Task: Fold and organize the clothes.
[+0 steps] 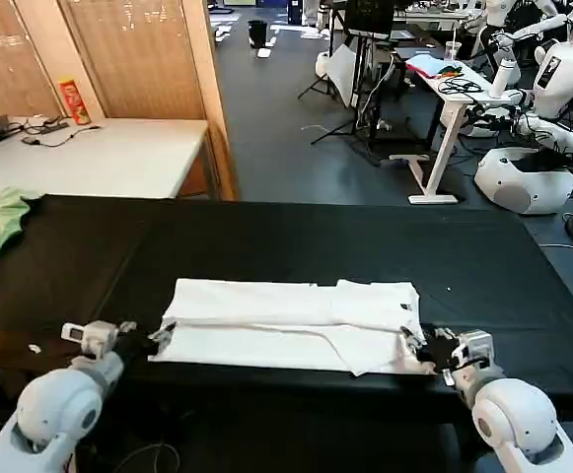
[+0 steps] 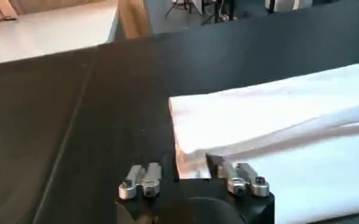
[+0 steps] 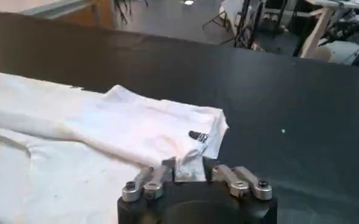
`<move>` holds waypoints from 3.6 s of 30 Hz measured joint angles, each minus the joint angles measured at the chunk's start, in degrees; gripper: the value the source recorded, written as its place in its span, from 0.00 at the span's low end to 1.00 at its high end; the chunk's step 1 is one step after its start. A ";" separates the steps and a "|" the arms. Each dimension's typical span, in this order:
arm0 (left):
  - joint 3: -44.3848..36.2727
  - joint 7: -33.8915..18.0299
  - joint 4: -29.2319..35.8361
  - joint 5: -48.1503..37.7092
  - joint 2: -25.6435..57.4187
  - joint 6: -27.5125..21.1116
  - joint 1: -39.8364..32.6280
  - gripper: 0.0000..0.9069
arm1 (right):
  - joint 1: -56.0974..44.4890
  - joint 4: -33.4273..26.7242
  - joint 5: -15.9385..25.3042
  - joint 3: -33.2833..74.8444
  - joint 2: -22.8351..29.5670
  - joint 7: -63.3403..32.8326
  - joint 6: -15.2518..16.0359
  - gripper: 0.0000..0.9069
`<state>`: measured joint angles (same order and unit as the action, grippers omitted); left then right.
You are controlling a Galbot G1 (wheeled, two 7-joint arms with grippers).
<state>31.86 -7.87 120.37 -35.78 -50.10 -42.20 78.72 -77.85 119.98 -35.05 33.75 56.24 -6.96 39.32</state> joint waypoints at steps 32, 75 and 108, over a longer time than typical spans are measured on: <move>-5.09 -1.30 -24.55 -8.01 -11.80 0.32 -21.41 0.13 | 19.29 -25.69 3.25 -7.68 13.57 -4.30 -8.42 0.04; -1.07 2.46 -12.40 5.64 -12.87 12.55 -9.65 0.97 | 3.43 -3.56 8.69 -0.15 12.80 -1.85 -12.19 0.97; 0.28 3.33 -13.56 12.99 -18.65 15.27 -2.32 0.23 | 0.36 -0.99 11.83 0.65 12.99 -0.25 -14.56 0.97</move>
<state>32.14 -4.54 106.80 -22.79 -68.75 -26.93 76.39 -77.49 118.99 -23.22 34.40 69.23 -7.20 24.76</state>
